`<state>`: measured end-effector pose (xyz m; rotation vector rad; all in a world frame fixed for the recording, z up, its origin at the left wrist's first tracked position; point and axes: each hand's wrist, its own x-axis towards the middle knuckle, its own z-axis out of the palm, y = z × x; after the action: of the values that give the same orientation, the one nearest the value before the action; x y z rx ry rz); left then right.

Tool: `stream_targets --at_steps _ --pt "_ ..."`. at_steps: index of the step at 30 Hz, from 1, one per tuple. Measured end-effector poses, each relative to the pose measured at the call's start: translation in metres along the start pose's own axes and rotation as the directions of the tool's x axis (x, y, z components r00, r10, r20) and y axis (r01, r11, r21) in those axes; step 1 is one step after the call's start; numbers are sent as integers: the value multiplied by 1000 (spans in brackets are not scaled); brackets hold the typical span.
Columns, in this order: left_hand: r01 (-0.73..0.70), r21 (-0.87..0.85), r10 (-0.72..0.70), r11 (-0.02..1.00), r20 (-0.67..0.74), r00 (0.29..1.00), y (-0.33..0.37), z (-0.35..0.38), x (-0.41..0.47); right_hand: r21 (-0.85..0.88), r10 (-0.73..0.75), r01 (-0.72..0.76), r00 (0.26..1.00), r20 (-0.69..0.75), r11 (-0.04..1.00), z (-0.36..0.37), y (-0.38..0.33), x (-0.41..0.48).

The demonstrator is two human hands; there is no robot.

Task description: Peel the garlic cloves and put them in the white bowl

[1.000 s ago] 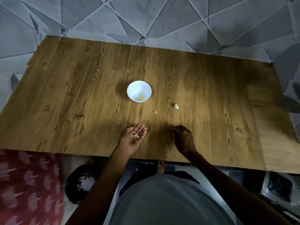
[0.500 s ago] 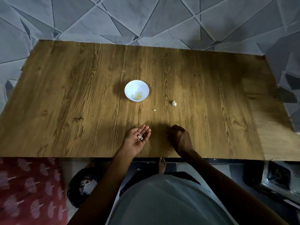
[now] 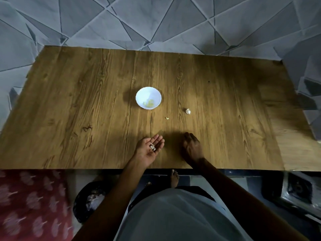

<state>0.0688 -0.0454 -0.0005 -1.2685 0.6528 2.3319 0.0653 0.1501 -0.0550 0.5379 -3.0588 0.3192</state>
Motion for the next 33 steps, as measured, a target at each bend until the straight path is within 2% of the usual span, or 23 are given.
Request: stream_targets --at_steps 1,3,5,6,8,11,14,17,19,22,26,31,33 --pt "-2 3 2 1000 -3 1000 0 0 0 42 73 -74 997 13 996 -3 -4 1" --pt "-1 6 1 1000 -3 1000 0 -1 -1 258 225 -215 974 -12 942 -6 -11 4" --pt "-13 15 13 1000 -6 1000 -2 -2 -1 517 330 -274 944 -17 811 -19 -23 9" --pt "-22 21 22 1000 -9 1000 -2 -4 -2 596 333 -255 943 -22 762 -27 -33 10" --pt "-26 3 26 1000 -12 1000 -3 -6 -5 611 248 -191 969 -9 768 -45 -58 8" --pt "-8 -34 7 999 -2 1000 -5 -11 -9 510 72 -107 994 88 854 -63 -95 -3" --pt "29 -23 -28 999 33 999 -8 -19 -15 404 -47 27 998 39 915 -61 -117 -14" --pt "62 -18 -61 998 58 996 -11 -30 -18 279 5 1 1000 -19 960 -58 -130 -22" --pt "69 -59 -66 996 49 997 -11 -37 -18 296 24 -16 999 -24 955 -58 -133 -25" --pt "30 -90 -28 995 32 999 -15 -44 -21 458 -28 21 1000 9 889 -63 -132 -28" --pt "-53 -115 55 992 13 998 -18 -45 -33 688 24 -102 992 122 718 -62 -124 -24" --pt "-159 -158 157 975 -27 987 -24 -63 -51 771 -59 -145 971 231 620 -68 -137 -15" --pt "-209 -237 204 949 -47 978 -24 -81 -61 786 -126 -143 954 270 601 -64 -151 -13"
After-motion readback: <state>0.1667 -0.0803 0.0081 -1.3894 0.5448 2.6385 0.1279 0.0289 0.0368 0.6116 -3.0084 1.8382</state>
